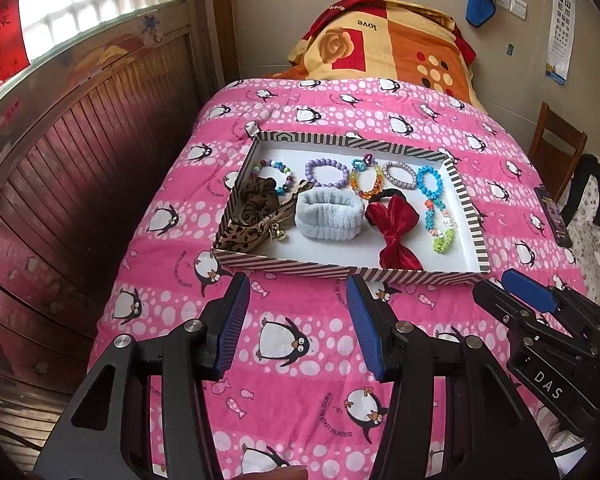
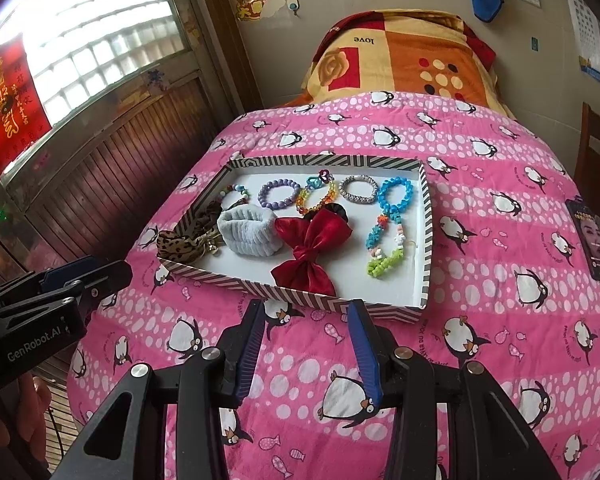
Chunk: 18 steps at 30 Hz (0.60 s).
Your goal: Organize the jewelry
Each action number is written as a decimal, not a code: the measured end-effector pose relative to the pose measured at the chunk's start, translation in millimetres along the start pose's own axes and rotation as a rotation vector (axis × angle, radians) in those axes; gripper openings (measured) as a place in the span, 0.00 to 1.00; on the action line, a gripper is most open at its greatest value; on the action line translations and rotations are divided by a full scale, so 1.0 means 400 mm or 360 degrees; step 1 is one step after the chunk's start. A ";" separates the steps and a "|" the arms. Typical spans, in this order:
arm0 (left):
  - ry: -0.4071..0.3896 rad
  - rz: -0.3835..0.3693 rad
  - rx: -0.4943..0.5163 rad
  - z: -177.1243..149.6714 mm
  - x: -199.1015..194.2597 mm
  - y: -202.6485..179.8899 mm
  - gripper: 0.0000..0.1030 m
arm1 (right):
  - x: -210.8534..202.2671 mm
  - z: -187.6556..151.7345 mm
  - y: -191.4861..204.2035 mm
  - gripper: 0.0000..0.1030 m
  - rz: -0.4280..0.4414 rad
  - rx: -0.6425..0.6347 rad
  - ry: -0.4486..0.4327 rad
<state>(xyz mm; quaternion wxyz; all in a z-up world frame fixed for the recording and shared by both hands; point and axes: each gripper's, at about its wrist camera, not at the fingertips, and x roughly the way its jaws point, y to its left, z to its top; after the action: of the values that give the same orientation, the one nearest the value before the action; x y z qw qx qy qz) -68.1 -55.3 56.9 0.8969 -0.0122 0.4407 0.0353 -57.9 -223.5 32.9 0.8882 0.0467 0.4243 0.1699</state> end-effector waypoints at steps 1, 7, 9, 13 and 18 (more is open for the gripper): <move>0.0002 0.0001 0.0000 0.000 0.001 -0.001 0.48 | 0.000 0.000 0.001 0.40 -0.0002 -0.0003 0.0000; 0.0009 -0.0009 -0.0001 0.001 0.002 0.000 0.48 | 0.008 -0.001 0.001 0.40 -0.0007 -0.0002 0.0014; 0.0009 -0.0006 -0.0002 0.001 0.002 0.001 0.48 | 0.011 -0.002 0.000 0.40 -0.0005 0.0003 0.0020; 0.0014 -0.0005 -0.0002 0.002 0.006 0.003 0.48 | 0.011 -0.002 0.003 0.40 -0.0001 0.0004 0.0019; 0.0011 -0.0007 -0.0004 0.002 0.005 0.004 0.48 | 0.015 0.000 0.006 0.40 0.0003 -0.0002 0.0024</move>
<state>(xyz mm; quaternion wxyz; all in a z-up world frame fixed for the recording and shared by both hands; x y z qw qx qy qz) -66.5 -53.4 55.9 0.8954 -0.0143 0.4438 0.0339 -55.1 -219.0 28.8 0.8849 0.0452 0.4308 0.1712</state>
